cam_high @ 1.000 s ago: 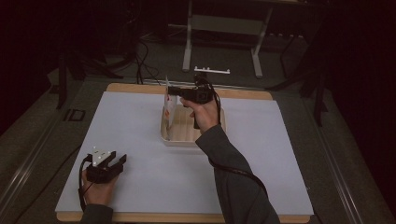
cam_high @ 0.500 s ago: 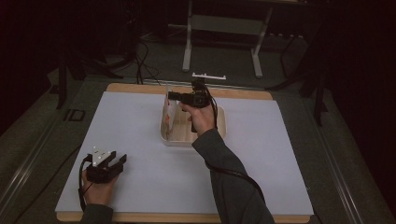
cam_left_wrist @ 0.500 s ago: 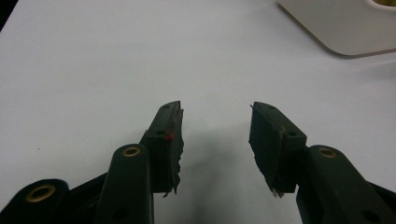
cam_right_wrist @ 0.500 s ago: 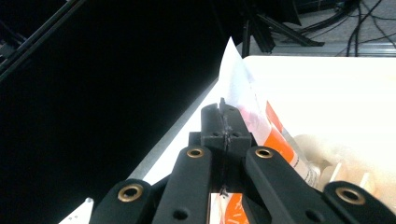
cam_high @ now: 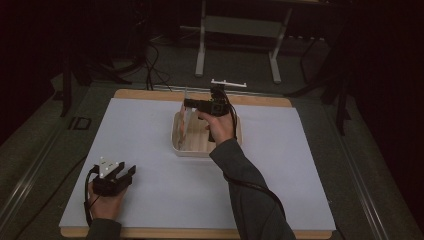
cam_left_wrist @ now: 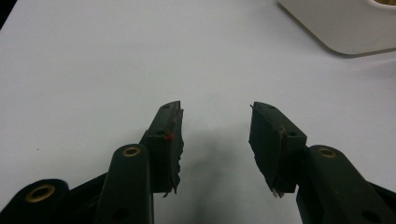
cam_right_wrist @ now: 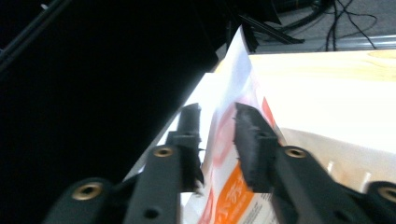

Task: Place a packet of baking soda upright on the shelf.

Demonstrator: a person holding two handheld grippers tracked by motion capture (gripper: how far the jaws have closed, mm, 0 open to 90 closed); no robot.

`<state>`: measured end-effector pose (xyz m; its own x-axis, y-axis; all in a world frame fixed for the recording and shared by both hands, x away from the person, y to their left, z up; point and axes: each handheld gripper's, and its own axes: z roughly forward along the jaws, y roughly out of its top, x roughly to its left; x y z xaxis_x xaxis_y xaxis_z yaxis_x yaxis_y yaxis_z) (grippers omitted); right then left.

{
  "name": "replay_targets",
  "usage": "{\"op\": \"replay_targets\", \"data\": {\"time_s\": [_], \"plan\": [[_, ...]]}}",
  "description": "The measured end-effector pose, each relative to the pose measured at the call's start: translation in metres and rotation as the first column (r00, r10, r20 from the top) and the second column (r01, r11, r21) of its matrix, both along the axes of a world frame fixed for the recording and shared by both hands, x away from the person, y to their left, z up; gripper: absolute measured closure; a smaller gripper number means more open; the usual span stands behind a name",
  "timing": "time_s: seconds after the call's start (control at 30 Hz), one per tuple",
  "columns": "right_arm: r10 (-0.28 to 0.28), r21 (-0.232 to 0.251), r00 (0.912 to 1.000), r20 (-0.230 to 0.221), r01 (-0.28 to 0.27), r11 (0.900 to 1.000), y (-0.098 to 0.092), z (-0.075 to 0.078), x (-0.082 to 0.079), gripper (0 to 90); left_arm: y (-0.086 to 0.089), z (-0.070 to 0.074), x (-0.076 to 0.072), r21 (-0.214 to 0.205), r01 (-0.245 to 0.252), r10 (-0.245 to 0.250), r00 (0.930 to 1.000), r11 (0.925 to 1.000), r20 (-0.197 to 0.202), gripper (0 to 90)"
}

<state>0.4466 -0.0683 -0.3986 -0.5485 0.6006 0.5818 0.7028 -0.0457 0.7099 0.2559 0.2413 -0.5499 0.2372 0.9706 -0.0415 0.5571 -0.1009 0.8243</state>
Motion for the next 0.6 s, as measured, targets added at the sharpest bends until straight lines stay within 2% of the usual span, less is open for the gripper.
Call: {"op": "replay_targets", "data": {"time_s": [0.1,0.13,0.23,0.33,0.4,0.6], "plan": [[-0.005,-0.029,1.0,-0.002,0.005,0.9996,-0.001,-0.002,0.0,62.3,0.0,0.0,0.0,0.002,-0.001,0.001,1.0,1.0,0.0,53.6],[-0.005,-0.027,1.0,0.005,0.006,0.9996,-0.003,-0.004,0.0,57.7,0.0,0.0,0.0,0.002,0.0,0.0,1.0,1.0,0.0,53.6],[0.002,-0.034,1.0,0.009,-0.001,0.9994,-0.006,-0.006,0.001,52.1,0.0,0.0,0.0,0.003,0.0,0.0,1.0,1.0,-0.002,53.6],[0.033,-0.05,0.9994,0.014,-0.032,0.9982,-0.006,-0.004,-0.001,47.9,0.0,0.0,0.0,0.005,0.001,-0.001,1.0,1.0,-0.002,53.6],[0.046,-0.079,0.9981,0.041,-0.042,0.996,-0.007,-0.002,-0.003,46.2,0.0,0.0,0.0,0.004,0.001,-0.001,1.0,1.0,-0.001,53.6],[0.071,-0.113,0.9953,0.065,-0.064,0.9915,-0.012,0.005,-0.01,41.5,0.0,0.0,0.0,0.004,0.0,0.0,1.0,1.0,0.0,53.5]]}}
